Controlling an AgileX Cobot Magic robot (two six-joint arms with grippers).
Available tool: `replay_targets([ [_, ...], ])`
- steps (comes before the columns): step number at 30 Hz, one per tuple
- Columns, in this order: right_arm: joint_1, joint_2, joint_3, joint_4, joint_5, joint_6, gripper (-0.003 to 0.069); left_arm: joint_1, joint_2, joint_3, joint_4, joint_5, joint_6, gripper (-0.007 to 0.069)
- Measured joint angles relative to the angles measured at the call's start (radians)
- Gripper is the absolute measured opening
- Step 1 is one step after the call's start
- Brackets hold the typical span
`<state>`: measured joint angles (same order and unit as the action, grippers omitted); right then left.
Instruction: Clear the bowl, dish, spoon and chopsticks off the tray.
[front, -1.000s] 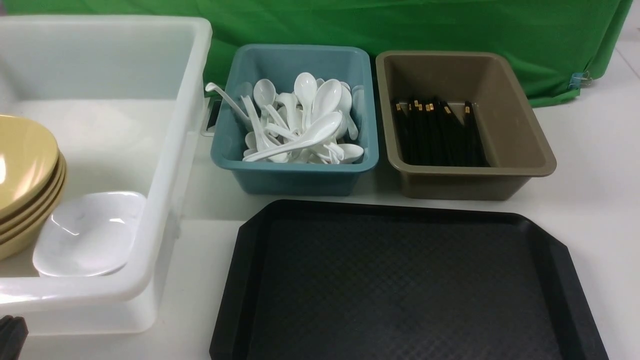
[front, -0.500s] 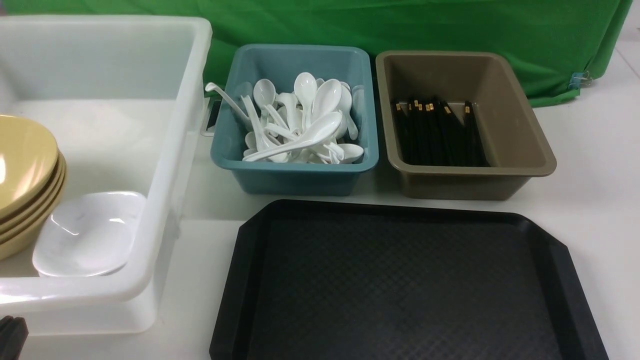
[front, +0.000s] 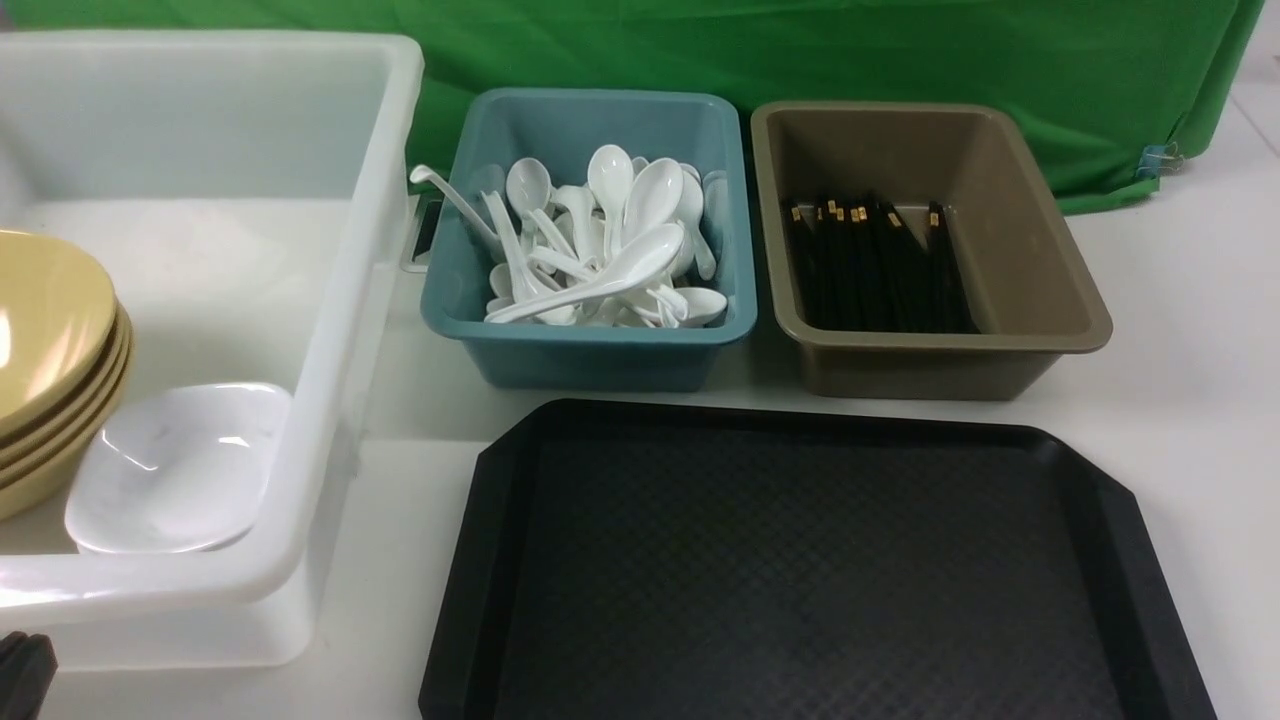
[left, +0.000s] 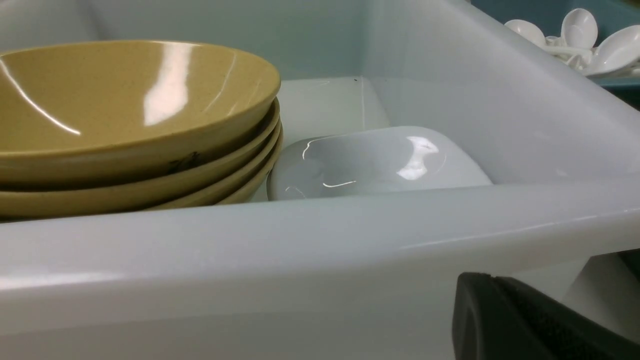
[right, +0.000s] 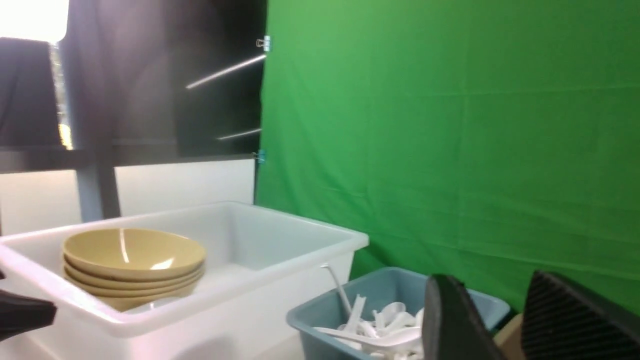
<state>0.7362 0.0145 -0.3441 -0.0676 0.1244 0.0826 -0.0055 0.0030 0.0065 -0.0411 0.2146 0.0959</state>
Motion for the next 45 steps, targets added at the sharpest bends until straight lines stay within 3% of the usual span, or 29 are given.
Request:
replay_targets([
  [8, -0.029, -0.011, 0.014, 0.049, 0.006, -0.102, 0.0235, 0.000, 0.000, 0.000, 0.002, 0.000, 0.000, -0.0016],
  [11, -0.144, -0.015, 0.051, 0.050, 0.008, -0.131, 0.0236, 0.000, 0.000, 0.000, 0.003, 0.000, 0.000, -0.0016],
  [13, -0.334, -0.014, 0.125, 0.050, 0.028, -0.143, 0.0237, 0.000, 0.000, 0.000, 0.003, 0.000, 0.000, -0.0016],
  [17, -0.593, -0.013, 0.282, 0.050, 0.064, -0.165, 0.0239, 0.000, 0.000, 0.000, 0.004, 0.000, 0.000, -0.0016],
  [21, -0.744, -0.013, 0.351, 0.050, 0.125, -0.180, 0.0239, 0.000, -0.001, 0.000, 0.005, 0.003, -0.001, -0.0016],
  [24, -0.779, -0.013, 0.351, 0.050, 0.131, -0.187, 0.0239, 0.000, -0.002, 0.000, 0.006, 0.004, -0.003, -0.0016],
  [45, -0.780, -0.013, 0.351, 0.054, 0.129, -0.192, 0.0241, 0.000, -0.003, 0.000, 0.009, 0.004, -0.003, -0.0011],
])
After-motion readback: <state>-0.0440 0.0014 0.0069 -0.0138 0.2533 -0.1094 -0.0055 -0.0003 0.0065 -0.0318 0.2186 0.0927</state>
